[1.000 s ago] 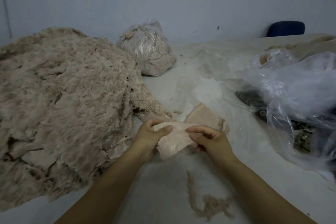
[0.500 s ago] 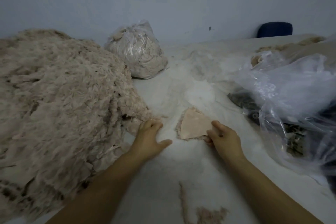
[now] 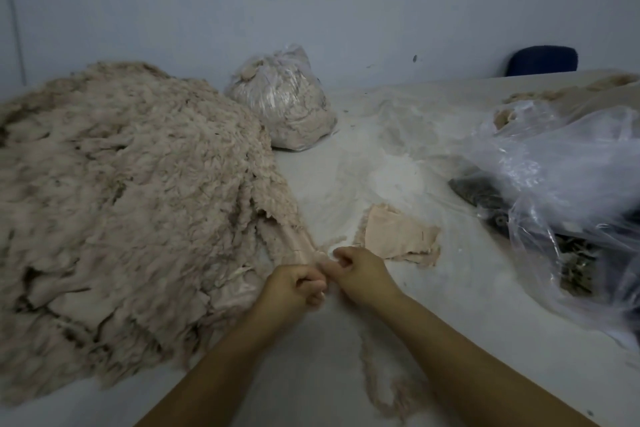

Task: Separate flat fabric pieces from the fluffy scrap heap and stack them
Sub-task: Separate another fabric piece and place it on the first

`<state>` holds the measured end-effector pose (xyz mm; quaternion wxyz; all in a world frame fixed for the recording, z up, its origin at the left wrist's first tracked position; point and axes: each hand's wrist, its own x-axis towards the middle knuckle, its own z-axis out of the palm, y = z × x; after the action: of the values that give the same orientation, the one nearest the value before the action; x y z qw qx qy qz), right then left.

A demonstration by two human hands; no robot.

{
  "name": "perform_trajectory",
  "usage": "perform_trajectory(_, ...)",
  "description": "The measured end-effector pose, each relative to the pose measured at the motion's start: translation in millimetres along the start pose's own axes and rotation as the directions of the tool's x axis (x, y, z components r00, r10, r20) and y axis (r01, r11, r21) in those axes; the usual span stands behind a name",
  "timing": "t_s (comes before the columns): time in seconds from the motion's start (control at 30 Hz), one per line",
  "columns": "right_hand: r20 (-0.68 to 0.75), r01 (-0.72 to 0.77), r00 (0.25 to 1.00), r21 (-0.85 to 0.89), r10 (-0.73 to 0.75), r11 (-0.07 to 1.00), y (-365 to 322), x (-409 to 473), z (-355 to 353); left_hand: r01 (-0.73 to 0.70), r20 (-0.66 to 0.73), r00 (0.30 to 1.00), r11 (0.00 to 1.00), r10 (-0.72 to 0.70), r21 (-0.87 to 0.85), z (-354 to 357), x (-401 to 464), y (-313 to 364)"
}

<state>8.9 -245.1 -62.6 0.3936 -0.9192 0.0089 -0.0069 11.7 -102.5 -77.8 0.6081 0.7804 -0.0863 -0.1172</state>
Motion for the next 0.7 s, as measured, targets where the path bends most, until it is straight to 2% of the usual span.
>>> perform_trajectory(0.07,0.055,-0.010,0.998,0.003,0.010,1.000,-10.2,6.3,10.6,-0.016,0.016,1.000,1.000,0.016,0.020,-2.1,-10.6,-1.2)
perform_trajectory(0.13,0.090,-0.031,0.996,0.088,0.023,0.996,-17.2,8.0,18.5,-0.022,0.048,0.999,1.000,0.022,0.001,-3.9,-19.6,0.4)
perform_trajectory(0.2,0.044,-0.008,0.999,0.158,0.001,0.987,-16.8,3.7,20.7,-0.044,0.063,0.997,0.999,0.045,-0.026,-9.6,-22.1,4.2)
perform_trajectory(0.27,-0.027,0.052,0.999,0.201,-0.047,0.978,-11.7,-5.5,18.9,-0.153,-0.017,0.988,0.988,0.154,0.018,-21.7,-19.3,9.7)
perform_trajectory(0.3,-0.049,0.079,0.996,0.221,-0.070,0.972,-8.7,-11.6,17.1,-0.235,-0.064,0.968,0.966,0.243,0.103,-28.5,-15.4,13.7)
perform_trajectory(0.33,-0.059,0.111,0.993,0.233,-0.100,0.966,-5.8,-18.2,15.4,-0.320,-0.061,0.938,0.919,0.342,0.230,-35.5,-9.7,18.3)
perform_trajectory(0.37,-0.059,0.149,0.988,0.229,-0.139,0.962,-3.2,-25.0,13.7,-0.387,0.013,0.911,0.845,0.412,0.369,-41.1,-1.9,21.8)
perform_trajectory(0.4,-0.054,0.183,0.983,0.211,-0.175,0.960,-0.9,-31.7,11.9,-0.427,0.136,0.897,0.751,0.420,0.503,-45.3,6.5,23.9)
perform_trajectory(0.47,-0.061,0.219,0.976,0.192,-0.211,0.957,5.0,-43.2,5.5,-0.465,0.339,0.885,0.564,0.319,0.682,-49.0,22.7,22.3)
perform_trajectory(0.5,-0.078,0.217,0.976,0.207,-0.205,0.954,8.6,-47.4,0.9,-0.448,0.363,0.894,0.511,0.263,0.734,-49.6,29.3,19.0)
perform_trajectory(0.6,-0.134,0.175,0.981,0.284,-0.142,0.943,21.2,-59.5,-11.8,-0.287,0.228,0.958,0.537,0.175,0.793,-53.4,37.9,7.3)
perform_trajectory(0.7,-0.173,0.139,0.981,0.303,-0.089,0.943,36.1,-70.8,-21.4,-0.110,-0.018,0.987,0.756,0.159,0.646,-65.7,38.6,2.0)
